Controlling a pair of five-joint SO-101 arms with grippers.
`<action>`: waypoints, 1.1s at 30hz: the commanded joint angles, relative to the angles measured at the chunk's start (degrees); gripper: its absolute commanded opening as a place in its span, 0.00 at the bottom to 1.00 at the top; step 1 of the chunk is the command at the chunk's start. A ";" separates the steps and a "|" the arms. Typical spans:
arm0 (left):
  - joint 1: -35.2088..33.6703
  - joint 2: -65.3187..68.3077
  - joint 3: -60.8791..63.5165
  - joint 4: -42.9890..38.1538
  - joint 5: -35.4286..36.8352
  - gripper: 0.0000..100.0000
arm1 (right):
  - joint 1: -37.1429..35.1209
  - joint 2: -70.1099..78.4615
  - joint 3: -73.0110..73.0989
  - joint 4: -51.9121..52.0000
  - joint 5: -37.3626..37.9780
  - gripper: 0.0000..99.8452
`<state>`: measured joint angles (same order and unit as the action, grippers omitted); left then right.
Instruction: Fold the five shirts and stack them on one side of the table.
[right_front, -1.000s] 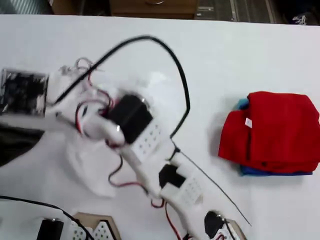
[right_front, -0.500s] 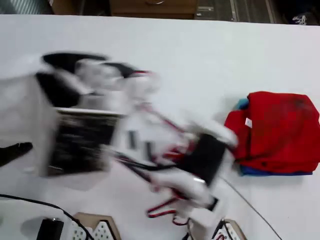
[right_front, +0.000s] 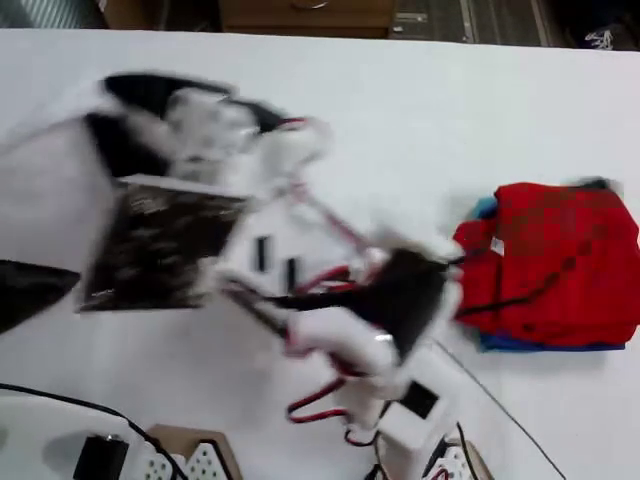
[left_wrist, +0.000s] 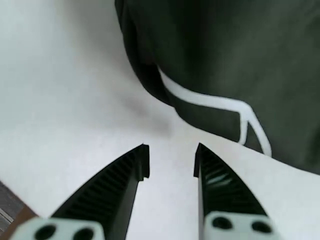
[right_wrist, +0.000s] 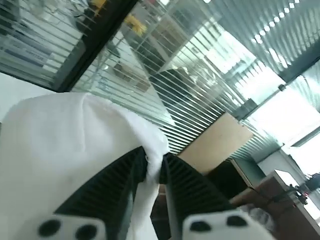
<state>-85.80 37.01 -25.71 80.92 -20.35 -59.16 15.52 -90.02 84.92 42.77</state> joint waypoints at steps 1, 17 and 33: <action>0.35 -3.60 -0.13 -0.44 -0.26 0.17 | -4.26 1.27 0.00 -3.47 0.44 0.02; 0.88 -4.22 -0.75 2.11 -0.09 0.17 | 16.66 12.09 8.62 9.45 0.44 0.02; 20.84 -4.22 -0.75 20.84 -10.55 0.17 | 43.38 43.65 16.70 12.18 0.53 0.04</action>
<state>-70.59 37.01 -25.71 99.30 -28.35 -18.90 59.74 -71.12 95.47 42.77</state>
